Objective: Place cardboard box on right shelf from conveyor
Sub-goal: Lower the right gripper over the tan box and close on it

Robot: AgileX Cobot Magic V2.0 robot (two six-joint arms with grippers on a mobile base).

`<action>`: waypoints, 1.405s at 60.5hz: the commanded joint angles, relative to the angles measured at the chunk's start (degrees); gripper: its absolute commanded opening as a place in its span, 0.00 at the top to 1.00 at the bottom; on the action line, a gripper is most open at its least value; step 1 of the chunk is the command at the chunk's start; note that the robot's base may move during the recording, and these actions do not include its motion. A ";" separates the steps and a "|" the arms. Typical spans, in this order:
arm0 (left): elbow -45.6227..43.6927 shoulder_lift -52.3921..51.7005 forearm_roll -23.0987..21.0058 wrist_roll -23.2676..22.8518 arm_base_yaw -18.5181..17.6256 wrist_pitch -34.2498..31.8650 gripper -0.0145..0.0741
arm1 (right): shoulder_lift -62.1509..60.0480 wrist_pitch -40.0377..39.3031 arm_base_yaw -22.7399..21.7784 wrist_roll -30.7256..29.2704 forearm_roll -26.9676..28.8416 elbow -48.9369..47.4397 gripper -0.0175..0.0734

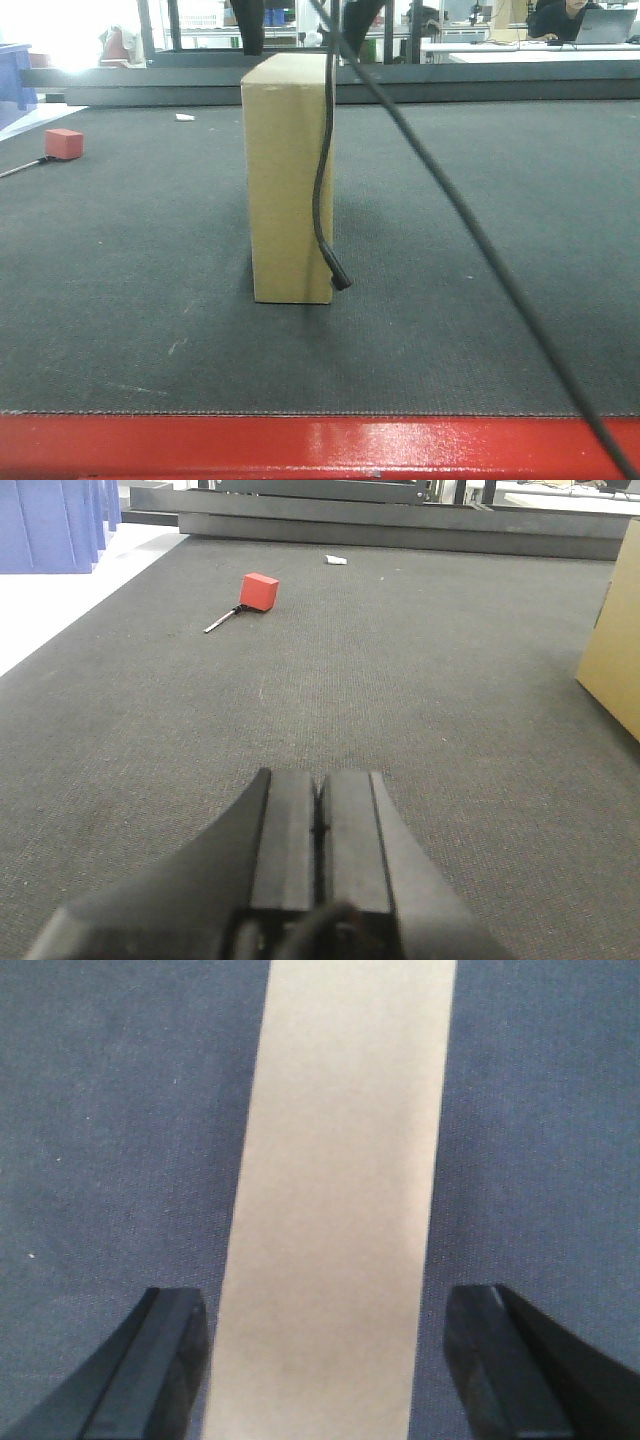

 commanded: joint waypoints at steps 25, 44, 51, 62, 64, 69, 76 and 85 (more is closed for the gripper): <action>0.49 -0.83 -0.34 0.01 -0.11 -4.79 0.97 | -3.70 -2.38 -0.69 2.81 -1.51 -1.15 0.16; 0.49 -0.83 -0.34 0.01 -0.11 -4.79 0.97 | -3.70 -3.55 -0.26 2.81 -0.84 -1.15 0.16; 0.49 -0.83 -0.34 0.01 -0.11 -4.79 0.97 | -3.70 -3.63 -0.20 2.81 -0.84 -1.15 0.16; 0.49 -0.83 -0.34 0.01 -0.11 -4.79 0.97 | -3.49 -3.19 -0.20 2.81 -0.90 -1.14 0.16; 0.49 -0.83 -0.34 0.01 -0.11 -4.79 0.97 | -3.37 -3.19 -0.20 2.81 -0.90 -1.14 0.16; 0.49 -0.83 -0.34 0.01 -0.11 -4.79 0.97 | -3.07 -3.20 -0.20 2.81 -0.90 -0.79 0.16; 0.49 -0.83 -0.34 0.01 -0.11 -4.79 0.97 | -2.99 -3.44 -0.20 2.81 -0.90 0.44 0.16; 0.49 -0.83 -0.34 0.01 -0.11 -4.79 0.97 | -2.92 -3.86 -0.26 2.81 -0.84 2.84 0.16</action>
